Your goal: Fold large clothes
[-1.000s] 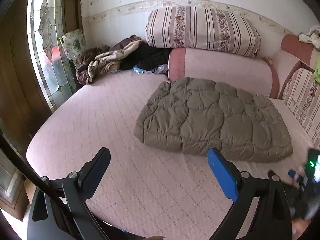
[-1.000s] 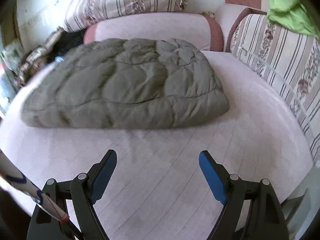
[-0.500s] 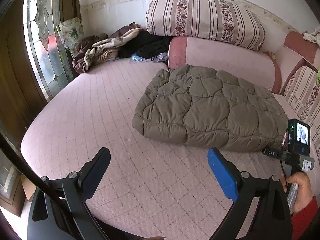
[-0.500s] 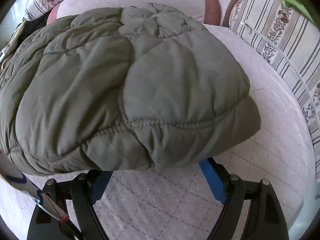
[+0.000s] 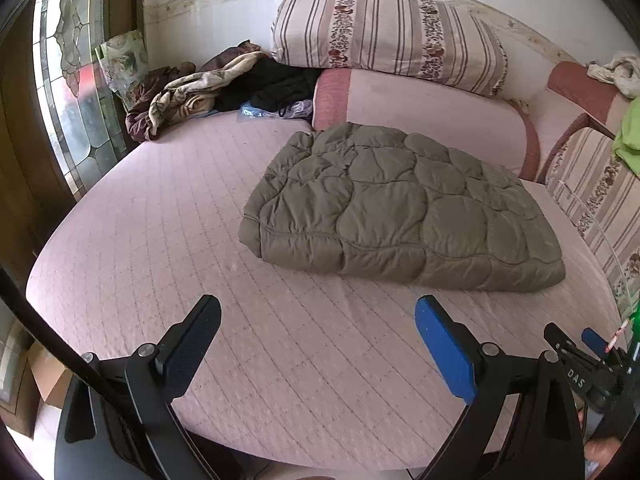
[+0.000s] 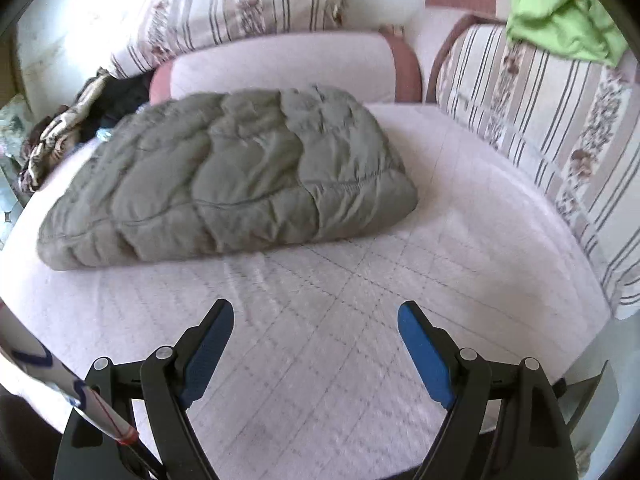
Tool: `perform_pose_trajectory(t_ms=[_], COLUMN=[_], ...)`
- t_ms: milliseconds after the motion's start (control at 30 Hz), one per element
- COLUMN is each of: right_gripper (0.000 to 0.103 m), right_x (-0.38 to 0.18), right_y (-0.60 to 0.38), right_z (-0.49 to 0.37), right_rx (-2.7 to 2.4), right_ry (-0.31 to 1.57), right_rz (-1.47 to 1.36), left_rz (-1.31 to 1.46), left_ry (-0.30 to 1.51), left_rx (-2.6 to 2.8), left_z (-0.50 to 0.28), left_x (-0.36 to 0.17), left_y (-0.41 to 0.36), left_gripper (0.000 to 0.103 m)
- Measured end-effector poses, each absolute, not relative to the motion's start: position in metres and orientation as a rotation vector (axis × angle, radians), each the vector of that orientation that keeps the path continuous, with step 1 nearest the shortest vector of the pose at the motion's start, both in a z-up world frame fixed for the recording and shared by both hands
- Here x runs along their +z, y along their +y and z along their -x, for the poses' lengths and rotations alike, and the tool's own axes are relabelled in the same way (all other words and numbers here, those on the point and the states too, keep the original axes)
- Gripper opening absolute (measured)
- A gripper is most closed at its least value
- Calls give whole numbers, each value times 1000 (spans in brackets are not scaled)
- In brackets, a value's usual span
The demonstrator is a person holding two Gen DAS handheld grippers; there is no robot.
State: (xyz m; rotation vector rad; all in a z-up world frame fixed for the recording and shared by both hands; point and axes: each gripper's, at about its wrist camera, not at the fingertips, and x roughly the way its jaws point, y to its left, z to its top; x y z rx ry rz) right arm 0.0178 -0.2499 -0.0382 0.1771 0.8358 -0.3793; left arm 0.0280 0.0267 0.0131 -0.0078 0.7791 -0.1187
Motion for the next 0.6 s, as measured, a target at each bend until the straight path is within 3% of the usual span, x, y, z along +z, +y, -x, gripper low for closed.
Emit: perform_pose_trajectory(t_ms=[600], right_gripper=[88], right_x=[-6], right_y=[-183], right_z=[4], right_rx=[-295], right_ry=[748], right_rz=[-50], left_rz=[42], left_ry=[793], left_rx=[-145], left_z=[1], left_x=[12], left_y=[24], left_gripper=[97])
